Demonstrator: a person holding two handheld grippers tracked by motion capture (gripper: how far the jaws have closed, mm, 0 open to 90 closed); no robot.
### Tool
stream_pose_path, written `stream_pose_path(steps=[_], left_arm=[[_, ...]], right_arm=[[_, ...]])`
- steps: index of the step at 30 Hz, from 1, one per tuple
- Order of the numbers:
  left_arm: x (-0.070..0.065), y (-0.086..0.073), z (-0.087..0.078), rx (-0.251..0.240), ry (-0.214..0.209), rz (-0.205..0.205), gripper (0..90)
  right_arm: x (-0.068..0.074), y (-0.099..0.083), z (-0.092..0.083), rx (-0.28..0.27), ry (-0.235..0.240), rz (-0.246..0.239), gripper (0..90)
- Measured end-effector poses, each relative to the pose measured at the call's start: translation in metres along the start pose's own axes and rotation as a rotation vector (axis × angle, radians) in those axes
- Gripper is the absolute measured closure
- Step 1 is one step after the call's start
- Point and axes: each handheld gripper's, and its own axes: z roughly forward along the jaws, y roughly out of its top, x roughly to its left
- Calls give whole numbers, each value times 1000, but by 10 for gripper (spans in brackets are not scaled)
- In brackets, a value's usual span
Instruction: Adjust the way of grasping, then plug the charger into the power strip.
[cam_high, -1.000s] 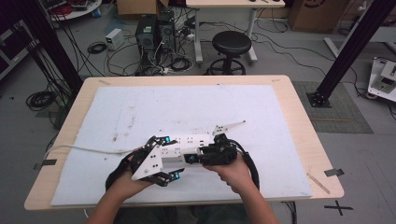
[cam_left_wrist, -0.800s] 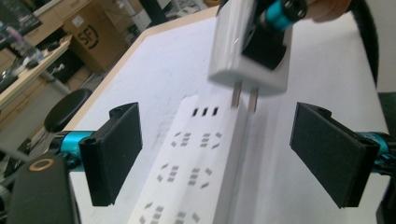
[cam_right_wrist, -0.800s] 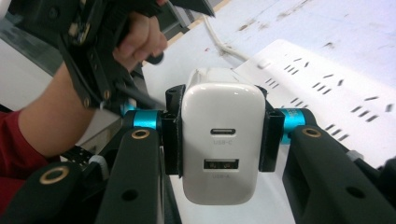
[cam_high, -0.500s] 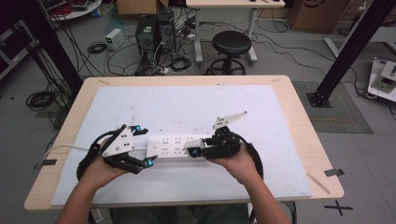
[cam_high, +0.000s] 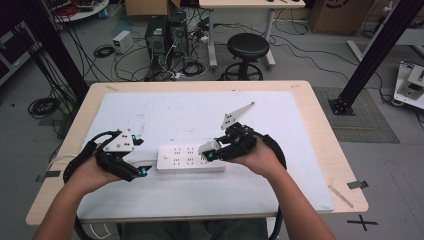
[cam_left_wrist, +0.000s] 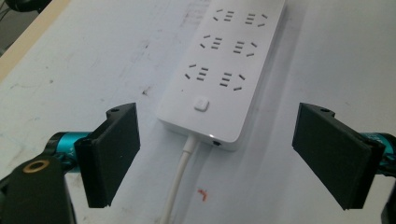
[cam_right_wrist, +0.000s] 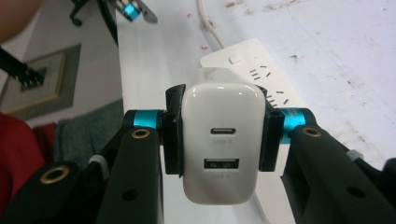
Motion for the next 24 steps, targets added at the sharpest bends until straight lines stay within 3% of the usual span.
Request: stream_pose_path(steps=[5, 7, 24], left_arm=[[4, 0, -6, 18, 8, 5, 151], [9, -1, -13, 34, 22, -1, 151], [20, -2, -25, 42, 70, -20, 151]], right_arm=[[-2, 5, -2, 35, -9, -26, 635], [-4, 12, -4, 69, -22, -57, 634], [-7, 22, -18, 102, -48, -82, 634]])
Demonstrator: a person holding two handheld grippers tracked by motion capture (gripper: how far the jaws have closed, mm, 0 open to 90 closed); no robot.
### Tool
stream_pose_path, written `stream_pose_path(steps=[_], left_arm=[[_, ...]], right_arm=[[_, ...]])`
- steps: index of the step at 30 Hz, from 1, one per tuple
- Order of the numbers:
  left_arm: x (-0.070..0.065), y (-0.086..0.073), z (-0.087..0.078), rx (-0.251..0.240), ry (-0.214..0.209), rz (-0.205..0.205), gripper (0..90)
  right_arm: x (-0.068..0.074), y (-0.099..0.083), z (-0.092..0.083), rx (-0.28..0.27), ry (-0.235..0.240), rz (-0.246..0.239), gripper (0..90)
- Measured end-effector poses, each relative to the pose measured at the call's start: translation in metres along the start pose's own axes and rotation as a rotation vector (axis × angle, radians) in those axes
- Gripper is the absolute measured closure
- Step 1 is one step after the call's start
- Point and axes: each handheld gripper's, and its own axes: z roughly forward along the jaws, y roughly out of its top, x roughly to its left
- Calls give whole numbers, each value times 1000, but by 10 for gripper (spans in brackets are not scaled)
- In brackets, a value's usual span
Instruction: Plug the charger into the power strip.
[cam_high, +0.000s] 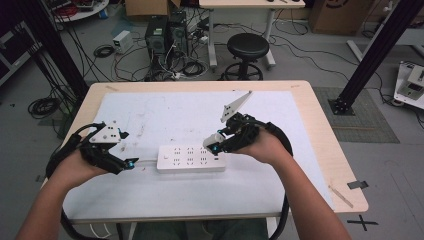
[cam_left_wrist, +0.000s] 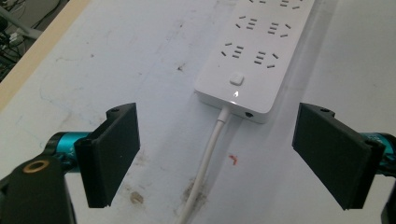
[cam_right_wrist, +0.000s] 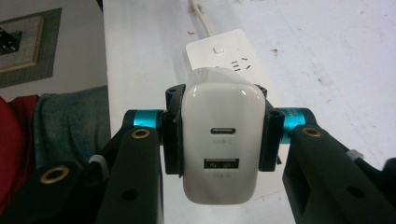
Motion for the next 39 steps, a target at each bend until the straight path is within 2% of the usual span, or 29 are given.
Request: stream_pose_path(steps=[2, 5, 6, 9, 10, 11, 12, 13, 14, 19, 20, 21, 23, 24, 30, 31, 35, 36, 37, 39], left_arm=[[3, -1, -1, 4, 10, -9, 151], [3, -2, -1, 3, 10, -17, 151], [3, -3, -2, 13, 12, -13, 151], [2, -5, -1, 9, 14, -15, 151], [2, -5, -1, 9, 14, -15, 151], [0, -7, -2, 6, 12, -21, 151], [0, -7, -2, 6, 12, -21, 151], [-1, -8, -1, 6, 12, -22, 151], [-2, -9, 0, 7, 13, -25, 151], [-3, -11, 3, 12, 9, -28, 151], [-3, -11, 4, 10, 7, -24, 151], [-4, -11, 5, 15, 2, -20, 151], [-4, -11, 5, 15, 2, -20, 151], [-5, -11, 6, 15, -1, -22, 151], [-6, -12, 4, 22, 2, -15, 151], [-6, -15, 2, 22, 9, -14, 151], [-5, -18, 1, 23, 11, -19, 151], [-5, -18, 1, 23, 11, -19, 151], [-5, -19, 1, 23, 11, -18, 151], [-5, -19, 1, 24, 9, -18, 151]], right_arm=[[-6, 8, 0, 35, -5, -32, 634], [-11, 12, 2, 50, 5, -44, 634], [-15, 15, 5, 81, 5, -58, 635], [-17, 17, 7, 97, 6, -67, 635], [-20, 20, 10, 120, -1, -99, 635], [-20, 20, 10, 120, -1, -99, 634], [-25, 24, 15, 160, 0, -127, 634], [-25, 24, 15, 160, 0, -127, 634], [-27, 28, 20, 206, 2, -150, 634], [-28, 31, 25, 227, 7, -178, 634], [-29, 32, 27, 231, 4, -185, 634], [-30, 33, 32, 257, 4, -202, 634], [-31, 33, 34, 265, 6, -206, 634], [-34, 35, 40, 291, 5, -216, 634], [-36, 39, 48, 331, 4, -240, 634], [-39, 46, 58, 376, 9, -266, 635], [-41, 49, 72, 437, 20, -283, 635], [-41, 49, 72, 437, 20, -283, 635], [-42, 50, 79, 467, 21, -293, 635], [-43, 51, 82, 479, 31, -302, 635]])
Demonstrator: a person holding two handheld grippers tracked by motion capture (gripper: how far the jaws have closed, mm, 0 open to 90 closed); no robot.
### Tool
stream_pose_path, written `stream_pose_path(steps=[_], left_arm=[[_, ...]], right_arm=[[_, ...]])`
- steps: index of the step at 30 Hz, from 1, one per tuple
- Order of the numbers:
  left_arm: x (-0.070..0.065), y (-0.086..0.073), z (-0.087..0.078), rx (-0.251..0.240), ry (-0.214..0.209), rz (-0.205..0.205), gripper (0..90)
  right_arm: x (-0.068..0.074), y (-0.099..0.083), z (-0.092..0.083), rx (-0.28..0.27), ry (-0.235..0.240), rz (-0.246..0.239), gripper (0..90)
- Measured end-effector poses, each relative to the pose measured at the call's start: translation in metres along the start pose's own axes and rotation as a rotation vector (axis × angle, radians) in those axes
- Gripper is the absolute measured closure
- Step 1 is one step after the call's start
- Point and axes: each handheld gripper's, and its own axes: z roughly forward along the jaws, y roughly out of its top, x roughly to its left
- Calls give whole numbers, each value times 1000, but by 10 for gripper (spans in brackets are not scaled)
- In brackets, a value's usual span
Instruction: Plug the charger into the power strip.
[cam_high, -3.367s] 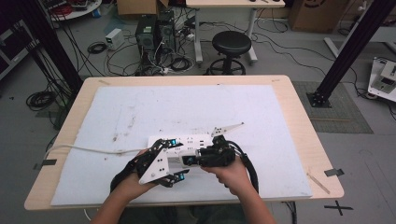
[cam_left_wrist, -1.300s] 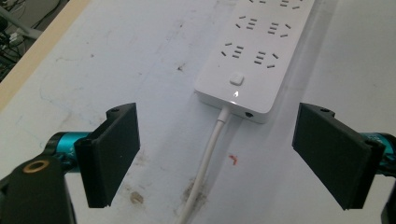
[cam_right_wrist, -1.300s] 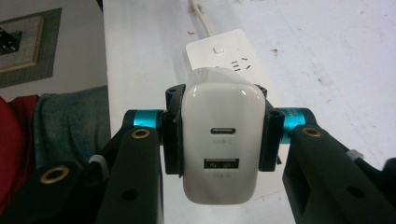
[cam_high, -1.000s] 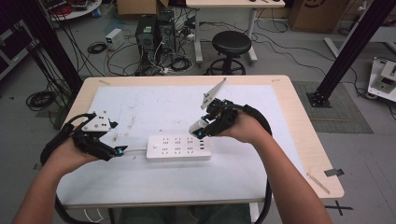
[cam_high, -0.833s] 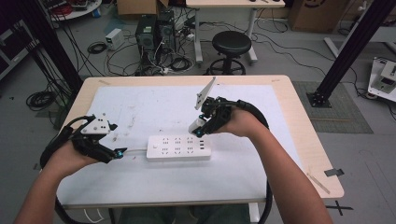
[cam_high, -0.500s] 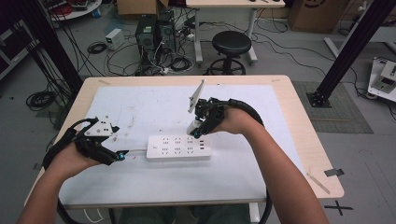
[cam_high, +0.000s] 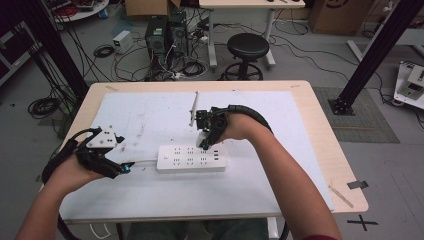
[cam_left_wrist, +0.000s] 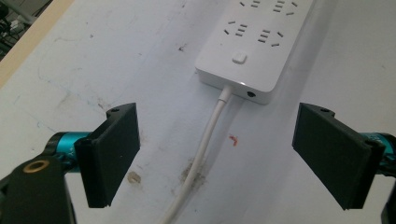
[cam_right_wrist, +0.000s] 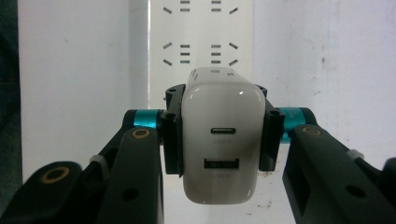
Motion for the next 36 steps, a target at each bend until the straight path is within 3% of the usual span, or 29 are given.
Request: stream_pose_path(steps=[3, 5, 17, 24, 36], left_arm=[[0, 0, 1, -4, 0, -2, 151], [0, 0, 4, -9, -6, 0, 151], [1, -2, 8, -10, -15, 0, 151], [2, -6, 8, -15, -11, -11, 151], [2, -4, 10, -12, -14, -3, 151]], right_arm=[[-1, 1, 2, 12, -2, -4, 635], [-8, 3, 13, 50, 9, 0, 634], [-13, 6, 29, 103, 34, 3, 634], [-13, 8, 35, 119, 38, 7, 634], [-11, 14, 38, 128, 20, -39, 637]])
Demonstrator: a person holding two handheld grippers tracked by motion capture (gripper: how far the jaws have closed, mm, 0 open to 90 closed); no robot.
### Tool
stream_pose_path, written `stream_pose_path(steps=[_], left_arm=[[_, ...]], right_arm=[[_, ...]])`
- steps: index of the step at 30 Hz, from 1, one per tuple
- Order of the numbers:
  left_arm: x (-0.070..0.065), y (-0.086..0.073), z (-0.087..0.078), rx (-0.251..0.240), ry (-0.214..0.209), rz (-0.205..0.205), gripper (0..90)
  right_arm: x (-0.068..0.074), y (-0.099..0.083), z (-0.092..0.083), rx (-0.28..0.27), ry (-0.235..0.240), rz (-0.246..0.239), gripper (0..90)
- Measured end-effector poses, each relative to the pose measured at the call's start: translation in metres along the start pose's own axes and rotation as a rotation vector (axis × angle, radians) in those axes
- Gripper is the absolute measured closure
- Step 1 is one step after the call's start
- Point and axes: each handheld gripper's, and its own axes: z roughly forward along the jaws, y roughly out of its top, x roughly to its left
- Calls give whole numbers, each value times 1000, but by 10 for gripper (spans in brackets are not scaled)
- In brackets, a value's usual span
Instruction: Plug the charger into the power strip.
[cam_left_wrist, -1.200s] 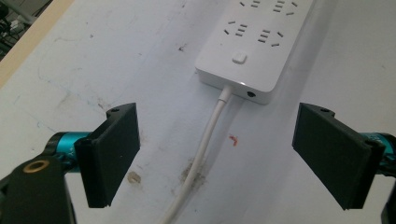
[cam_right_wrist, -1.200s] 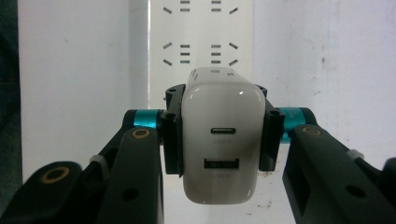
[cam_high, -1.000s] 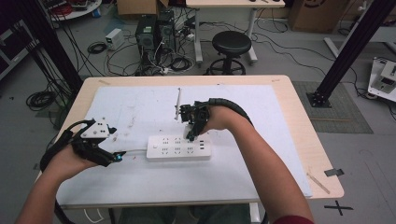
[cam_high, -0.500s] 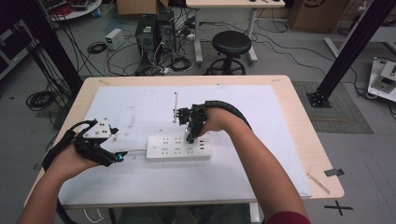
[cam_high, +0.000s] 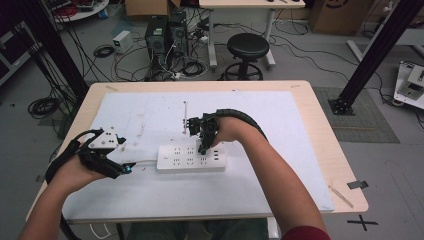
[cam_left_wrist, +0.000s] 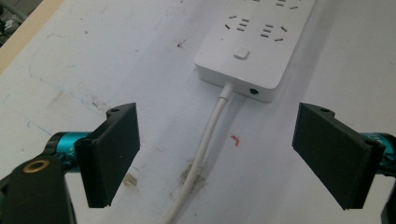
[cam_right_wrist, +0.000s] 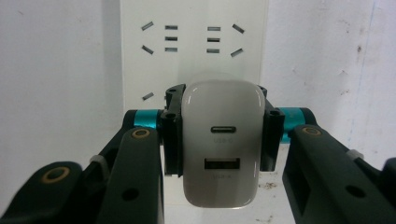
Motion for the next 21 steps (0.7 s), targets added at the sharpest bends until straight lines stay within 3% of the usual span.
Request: stream_pose_path(steps=[3, 5, 7, 12, 14, 15, 21], left_arm=[[-1, 2, 2, -6, 0, 0, 151], [-2, 3, 2, -11, -3, -1, 151], [-3, 2, 2, -11, -8, -2, 151], [-1, 0, 1, 4, 5, -7, 151], [-1, 0, 1, -1, 8, -5, 151], [-1, 1, 1, -6, 9, -5, 151], [-2, 6, 4, -1, 1, -1, 151]], right_arm=[[5, 4, 5, 57, -19, -6, 638], [5, 6, 8, 57, -27, -12, 639], [2, 3, 7, 49, -3, 21, 639], [-1, 2, 8, 42, 14, 15, 639], [1, 4, 8, 58, 2, 13, 640], [6, 6, 8, 68, -26, 1, 640], [5, 6, 9, 62, -28, -3, 640]])
